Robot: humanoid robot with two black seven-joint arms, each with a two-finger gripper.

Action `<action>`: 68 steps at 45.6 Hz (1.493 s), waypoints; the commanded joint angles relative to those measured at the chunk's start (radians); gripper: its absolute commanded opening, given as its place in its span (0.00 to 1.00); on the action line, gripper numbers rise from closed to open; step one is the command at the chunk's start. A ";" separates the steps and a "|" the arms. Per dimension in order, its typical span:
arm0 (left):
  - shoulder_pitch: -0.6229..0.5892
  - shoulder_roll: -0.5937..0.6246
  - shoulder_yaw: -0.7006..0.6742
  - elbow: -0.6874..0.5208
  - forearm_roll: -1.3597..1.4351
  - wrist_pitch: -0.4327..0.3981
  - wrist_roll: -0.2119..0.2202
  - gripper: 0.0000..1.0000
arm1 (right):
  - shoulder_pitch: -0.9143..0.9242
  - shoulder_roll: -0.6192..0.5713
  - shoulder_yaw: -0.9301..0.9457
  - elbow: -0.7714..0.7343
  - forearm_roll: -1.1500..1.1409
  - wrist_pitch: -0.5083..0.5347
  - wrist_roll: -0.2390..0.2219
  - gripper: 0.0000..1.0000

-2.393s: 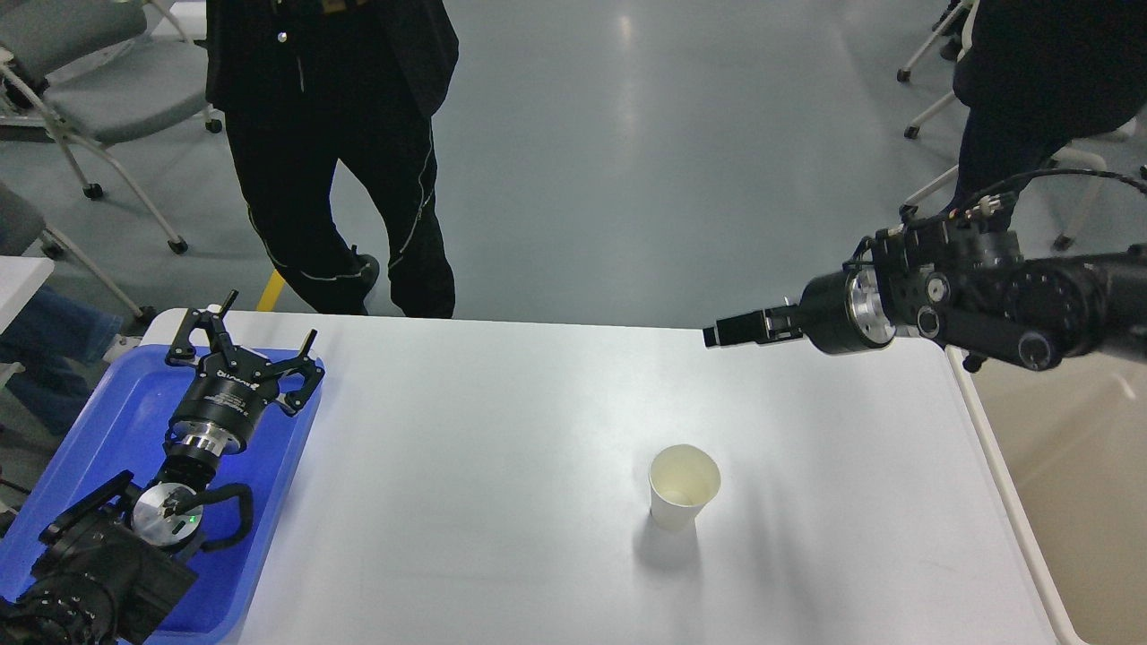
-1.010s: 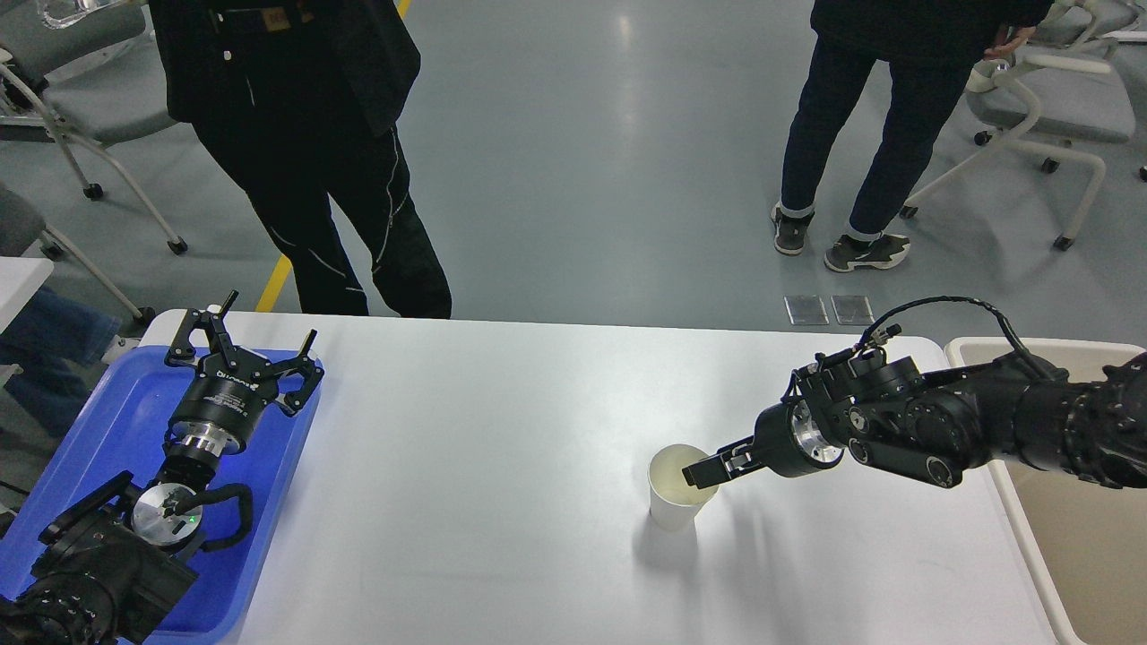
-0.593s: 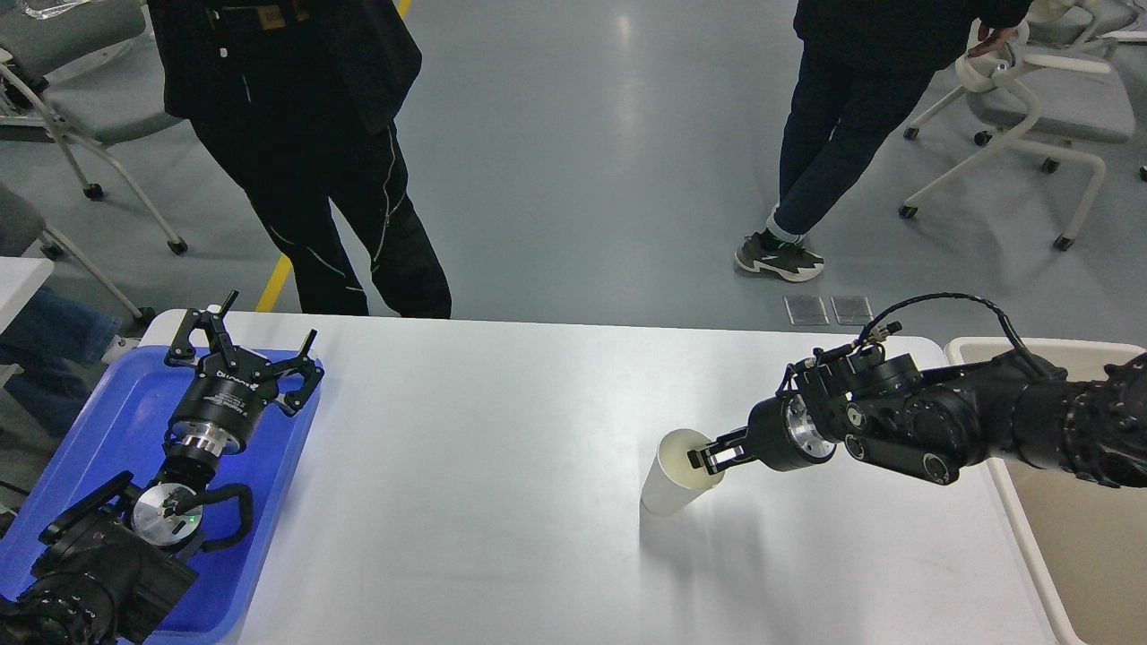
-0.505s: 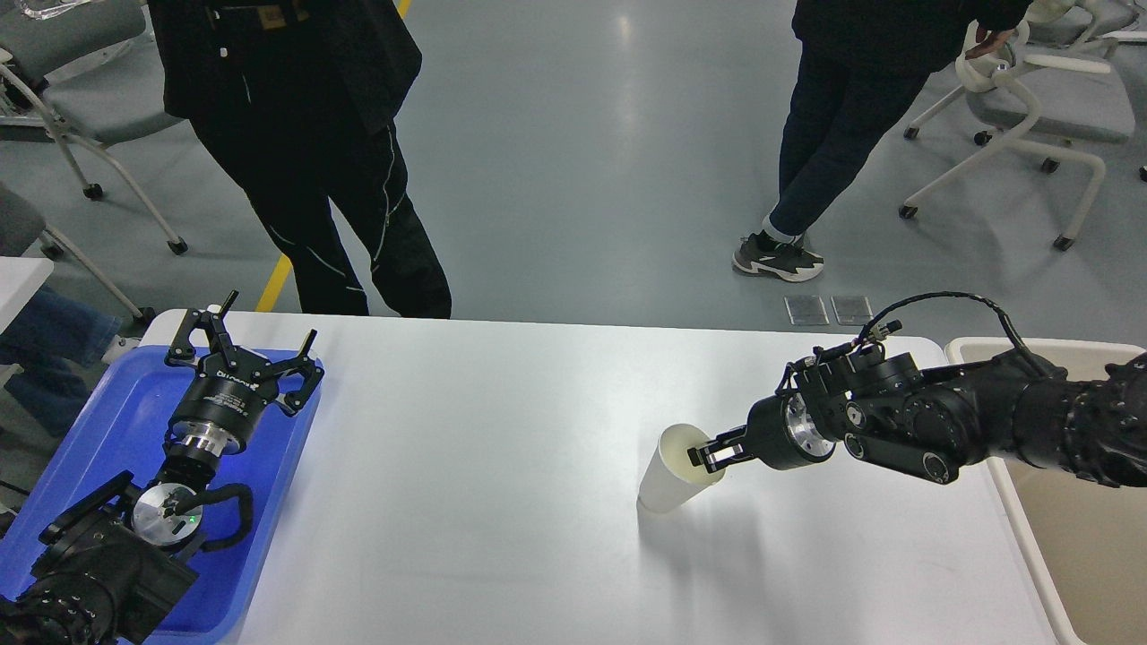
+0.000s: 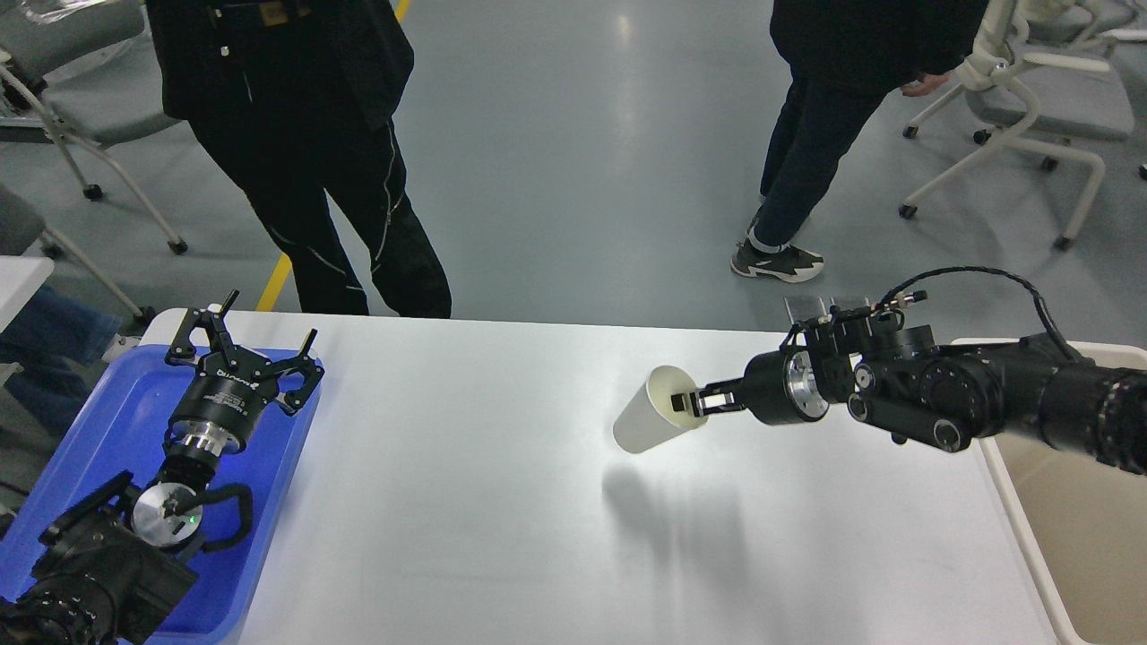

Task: Tidy desktop
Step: 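Carry the cup with the right gripper up and over the beige bin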

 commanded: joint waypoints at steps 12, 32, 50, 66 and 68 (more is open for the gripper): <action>0.000 0.000 0.000 0.000 0.000 0.000 0.000 1.00 | -0.006 -0.190 0.480 0.097 0.153 0.039 0.008 0.00; 0.000 0.000 0.000 0.000 0.000 0.000 0.000 1.00 | -0.126 -0.225 0.630 -0.085 0.299 -0.004 -0.002 0.00; 0.000 0.000 0.000 0.000 0.000 0.000 0.000 1.00 | -0.223 -0.231 0.631 -0.736 0.539 -0.005 -0.051 0.00; 0.000 0.000 0.000 0.000 0.000 0.000 0.000 1.00 | -0.357 -0.230 0.634 -0.928 0.566 -0.151 -0.319 0.00; 0.000 0.000 0.000 0.000 0.000 0.000 0.000 1.00 | -0.374 -0.227 0.635 -0.928 0.566 -0.185 -0.348 0.00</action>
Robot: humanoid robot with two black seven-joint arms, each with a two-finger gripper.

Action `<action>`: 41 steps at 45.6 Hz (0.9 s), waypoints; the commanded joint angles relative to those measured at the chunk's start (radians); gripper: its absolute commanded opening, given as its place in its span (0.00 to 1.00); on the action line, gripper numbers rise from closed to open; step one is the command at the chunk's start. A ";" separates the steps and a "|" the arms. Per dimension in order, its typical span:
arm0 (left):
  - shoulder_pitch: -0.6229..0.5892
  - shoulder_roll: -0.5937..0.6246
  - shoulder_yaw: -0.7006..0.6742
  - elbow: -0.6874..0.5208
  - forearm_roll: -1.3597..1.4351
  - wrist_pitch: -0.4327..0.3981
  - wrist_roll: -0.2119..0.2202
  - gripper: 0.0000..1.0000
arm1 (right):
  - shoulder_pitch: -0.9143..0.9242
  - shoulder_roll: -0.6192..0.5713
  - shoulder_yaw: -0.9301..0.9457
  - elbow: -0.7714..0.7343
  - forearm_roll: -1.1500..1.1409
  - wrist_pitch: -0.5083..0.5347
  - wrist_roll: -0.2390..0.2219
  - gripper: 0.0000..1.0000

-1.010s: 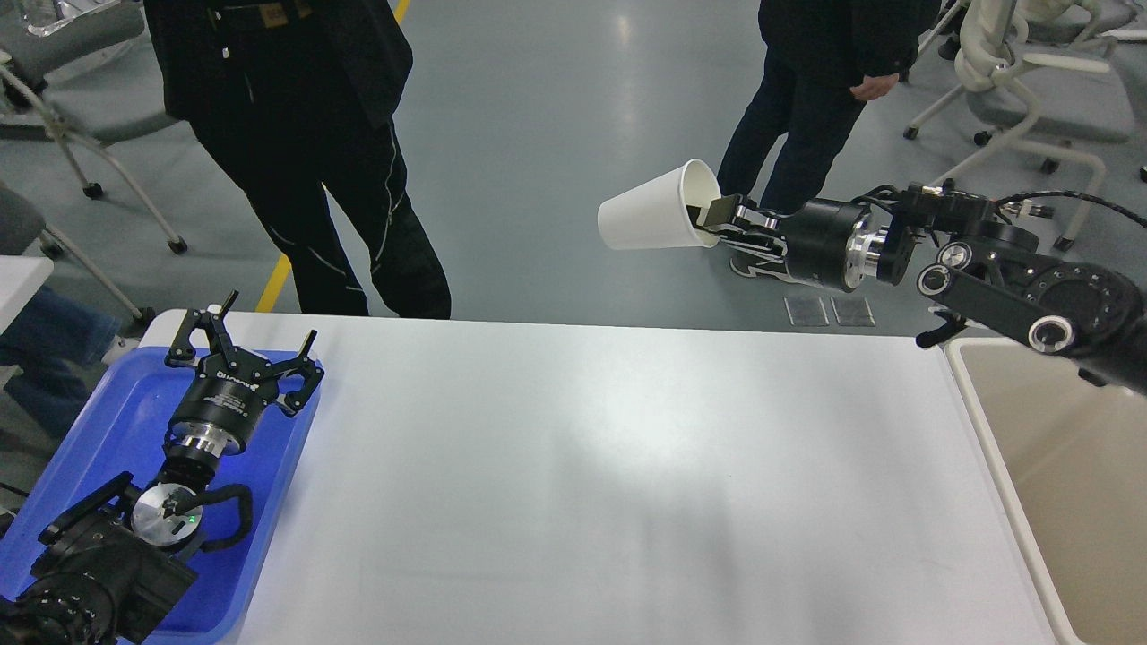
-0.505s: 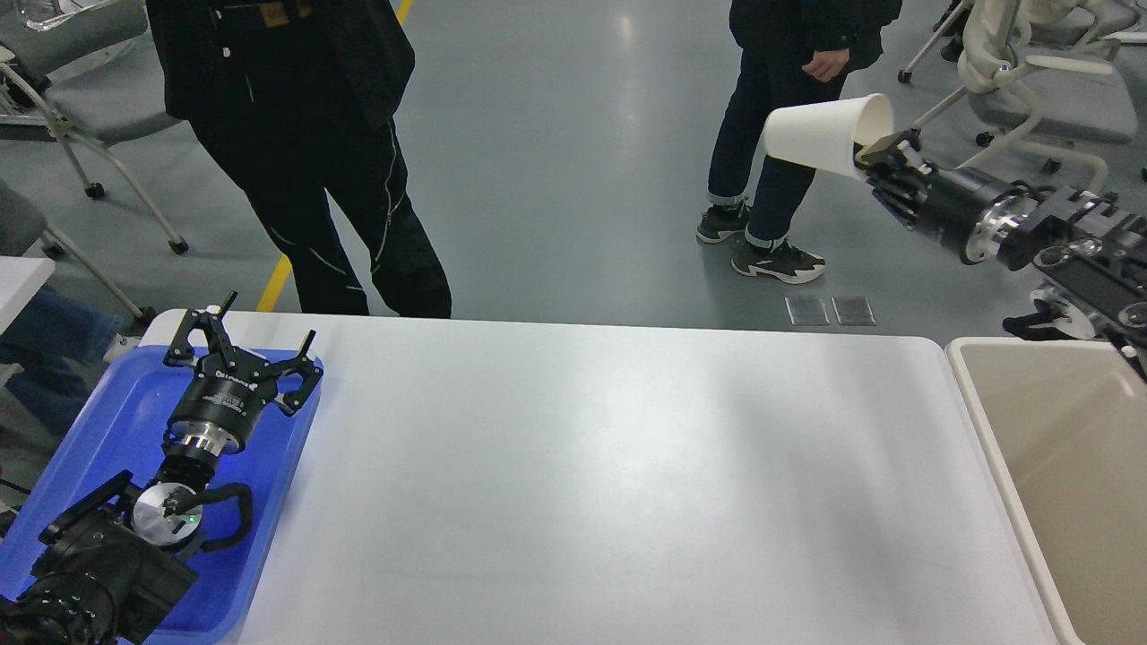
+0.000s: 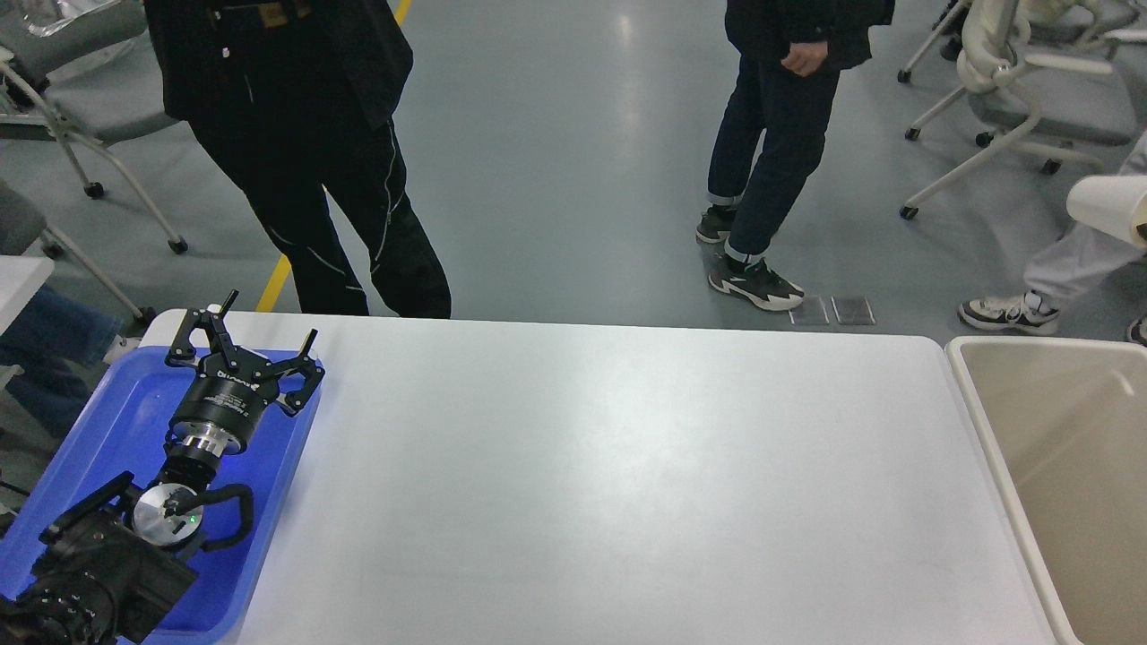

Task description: Tidy desktop

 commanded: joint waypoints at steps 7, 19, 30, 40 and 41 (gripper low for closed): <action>0.000 0.000 0.000 0.000 0.000 0.000 0.000 1.00 | -0.146 0.023 -0.004 -0.106 0.025 -0.212 -0.202 0.00; 0.000 0.000 0.000 0.000 0.000 0.000 0.000 1.00 | -0.280 0.129 -0.002 -0.100 0.034 -0.232 -0.202 0.00; 0.000 0.000 0.000 0.001 0.000 0.000 0.000 1.00 | -0.369 0.247 -0.002 -0.097 0.072 -0.245 -0.201 0.00; 0.000 0.000 0.000 0.000 0.000 0.000 0.000 1.00 | -0.392 0.274 -0.004 -0.092 0.075 -0.246 -0.198 0.00; 0.000 0.000 0.000 0.001 0.000 0.000 0.000 1.00 | -0.392 0.274 -0.002 -0.092 0.075 -0.246 -0.198 0.00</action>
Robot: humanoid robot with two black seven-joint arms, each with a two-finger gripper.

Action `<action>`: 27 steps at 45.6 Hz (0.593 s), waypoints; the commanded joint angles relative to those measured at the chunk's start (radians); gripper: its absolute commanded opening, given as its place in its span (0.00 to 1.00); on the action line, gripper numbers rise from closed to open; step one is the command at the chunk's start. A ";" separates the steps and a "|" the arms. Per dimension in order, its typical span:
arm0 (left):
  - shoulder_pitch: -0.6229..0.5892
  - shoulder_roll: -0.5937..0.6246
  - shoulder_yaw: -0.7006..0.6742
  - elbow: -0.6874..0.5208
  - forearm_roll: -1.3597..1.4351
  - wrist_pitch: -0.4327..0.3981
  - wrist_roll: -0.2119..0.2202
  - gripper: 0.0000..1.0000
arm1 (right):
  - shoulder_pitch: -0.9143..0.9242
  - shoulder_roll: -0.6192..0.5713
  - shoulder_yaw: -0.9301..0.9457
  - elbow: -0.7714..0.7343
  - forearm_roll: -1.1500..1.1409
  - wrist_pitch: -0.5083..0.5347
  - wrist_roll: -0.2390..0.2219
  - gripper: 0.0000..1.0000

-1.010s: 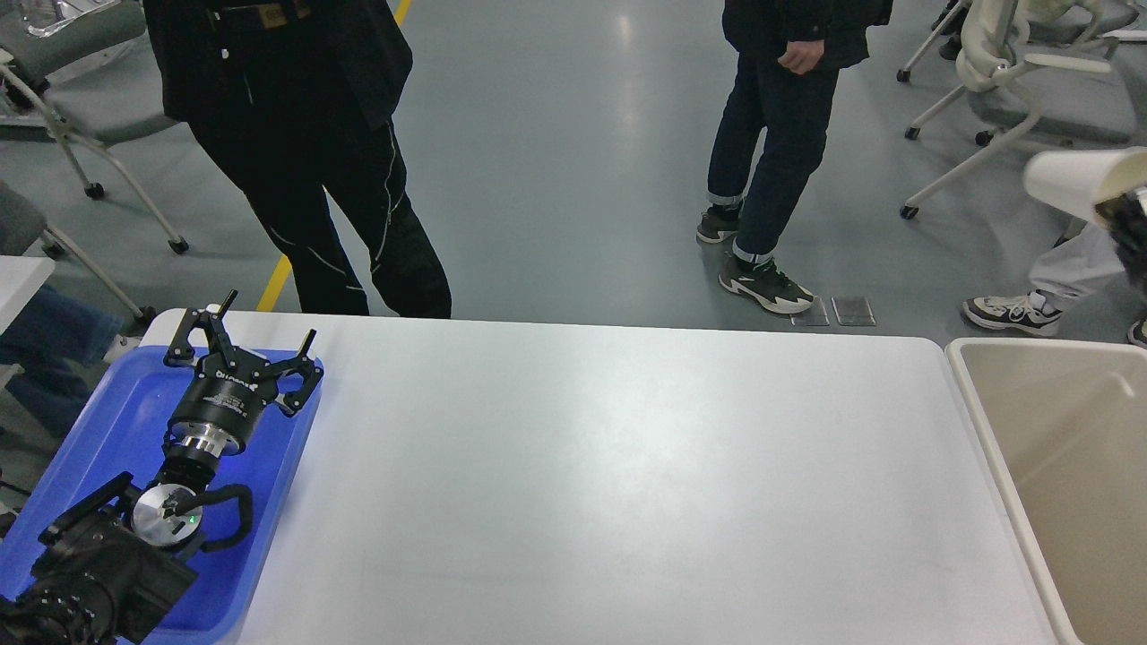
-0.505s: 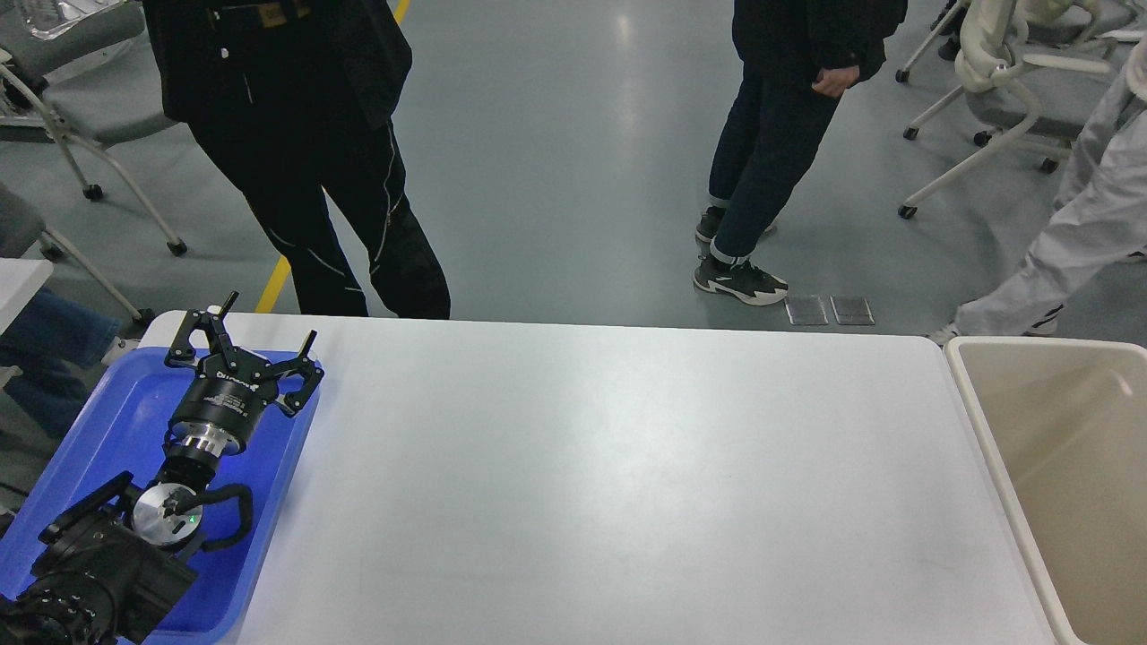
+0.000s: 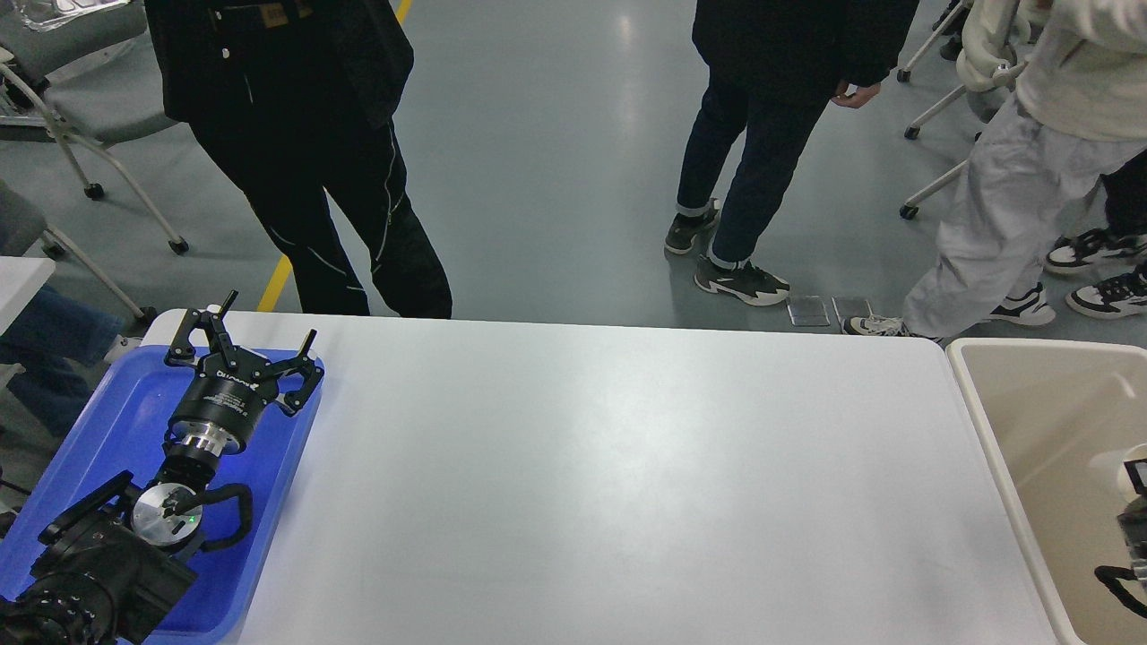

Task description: Tidy desktop

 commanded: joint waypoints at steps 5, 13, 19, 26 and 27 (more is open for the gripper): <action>0.000 0.000 0.000 0.001 0.000 0.000 0.000 1.00 | -0.042 0.041 0.000 0.003 0.010 -0.008 -0.001 0.00; 0.000 0.000 0.000 0.001 0.000 0.000 0.000 1.00 | -0.027 0.036 -0.006 0.001 0.010 -0.020 0.002 0.52; 0.000 0.000 0.000 0.001 0.000 0.000 0.000 1.00 | -0.004 0.043 -0.007 0.006 0.009 -0.039 0.000 1.00; 0.000 0.000 0.000 -0.001 0.000 0.000 0.000 1.00 | 0.019 0.043 -0.001 0.060 0.009 -0.028 0.000 1.00; 0.000 0.000 0.000 -0.001 0.000 0.000 0.000 1.00 | 0.026 0.036 0.010 0.079 0.010 -0.028 0.000 1.00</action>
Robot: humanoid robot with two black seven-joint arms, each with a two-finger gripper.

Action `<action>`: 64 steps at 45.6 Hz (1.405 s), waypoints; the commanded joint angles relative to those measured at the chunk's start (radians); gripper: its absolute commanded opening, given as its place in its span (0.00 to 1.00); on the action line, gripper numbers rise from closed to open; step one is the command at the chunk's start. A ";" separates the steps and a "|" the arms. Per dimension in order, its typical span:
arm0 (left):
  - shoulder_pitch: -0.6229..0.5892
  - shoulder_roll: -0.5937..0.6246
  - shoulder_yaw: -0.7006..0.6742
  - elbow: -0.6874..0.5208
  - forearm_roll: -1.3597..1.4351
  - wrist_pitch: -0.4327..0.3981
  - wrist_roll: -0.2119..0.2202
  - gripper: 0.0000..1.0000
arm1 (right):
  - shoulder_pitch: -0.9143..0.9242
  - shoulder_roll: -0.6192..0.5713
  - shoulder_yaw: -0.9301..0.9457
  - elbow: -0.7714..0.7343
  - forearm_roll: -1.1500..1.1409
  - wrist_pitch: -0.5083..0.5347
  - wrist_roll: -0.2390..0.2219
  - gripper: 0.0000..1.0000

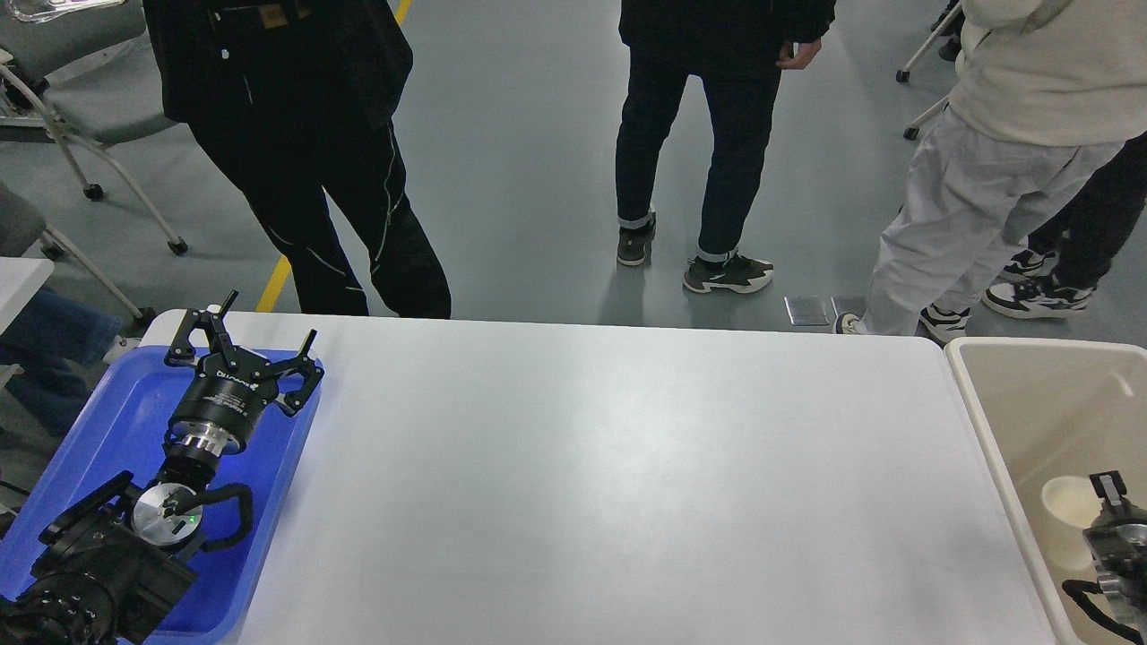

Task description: Tidy desktop

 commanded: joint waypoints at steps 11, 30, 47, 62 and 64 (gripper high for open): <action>0.000 0.000 0.000 -0.001 0.000 0.000 0.000 1.00 | 0.190 -0.211 0.130 0.479 0.001 -0.006 0.005 1.00; 0.000 0.000 0.000 -0.001 0.000 0.000 0.000 1.00 | 0.239 -0.273 0.680 0.919 -0.003 0.015 0.017 1.00; 0.000 0.000 0.000 -0.001 0.000 0.000 0.000 1.00 | 0.106 -0.232 0.716 1.028 -0.005 0.032 0.402 1.00; 0.000 0.000 0.000 -0.001 0.000 0.000 0.000 1.00 | -0.064 -0.086 0.707 1.012 -0.011 0.031 0.454 1.00; 0.000 0.000 0.000 -0.001 0.000 0.000 0.000 1.00 | -0.081 -0.069 0.696 1.001 -0.009 0.031 0.454 1.00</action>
